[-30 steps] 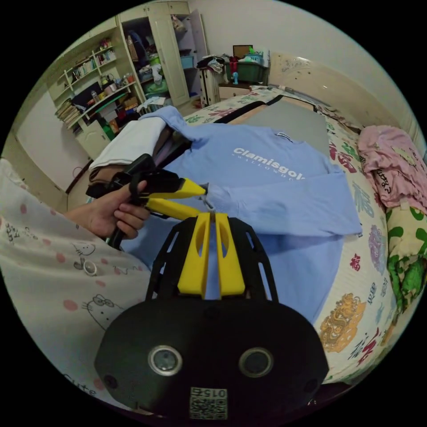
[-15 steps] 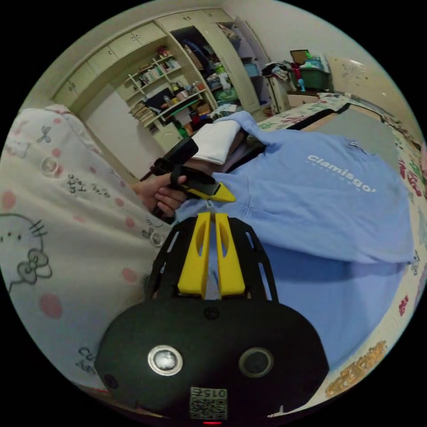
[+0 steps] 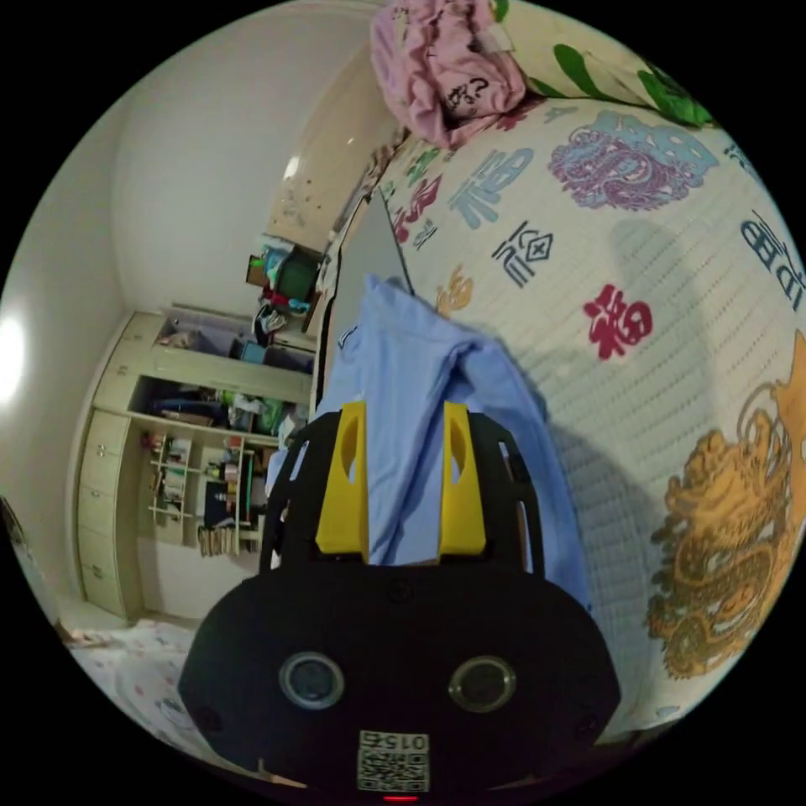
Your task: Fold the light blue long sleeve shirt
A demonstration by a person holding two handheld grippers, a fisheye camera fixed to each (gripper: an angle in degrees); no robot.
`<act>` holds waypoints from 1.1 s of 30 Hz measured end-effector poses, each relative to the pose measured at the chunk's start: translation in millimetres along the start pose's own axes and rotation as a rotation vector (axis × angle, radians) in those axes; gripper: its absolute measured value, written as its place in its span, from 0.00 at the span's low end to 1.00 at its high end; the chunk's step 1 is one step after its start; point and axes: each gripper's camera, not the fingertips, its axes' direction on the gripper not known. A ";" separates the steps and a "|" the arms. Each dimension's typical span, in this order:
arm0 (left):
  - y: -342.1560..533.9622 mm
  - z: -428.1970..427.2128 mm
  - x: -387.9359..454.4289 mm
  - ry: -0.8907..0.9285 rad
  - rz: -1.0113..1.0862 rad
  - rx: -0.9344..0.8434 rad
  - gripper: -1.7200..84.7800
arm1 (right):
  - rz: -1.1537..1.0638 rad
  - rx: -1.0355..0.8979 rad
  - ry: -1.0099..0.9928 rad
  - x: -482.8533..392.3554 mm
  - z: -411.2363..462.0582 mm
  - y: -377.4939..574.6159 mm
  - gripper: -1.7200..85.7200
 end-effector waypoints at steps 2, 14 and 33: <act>-4.7 -3.2 2.6 -0.037 -0.009 -0.027 0.06 | 0.007 0.001 0.051 -22.0 2.4 -33.0 0.16; -131.5 -112.1 102.5 -0.365 0.231 0.081 0.10 | 0.068 0.041 0.057 -107.1 -17.7 -112.2 0.10; -564.4 132.3 182.8 -0.386 0.358 -0.080 0.15 | -0.010 0.069 0.055 -161.7 -16.9 -136.5 0.06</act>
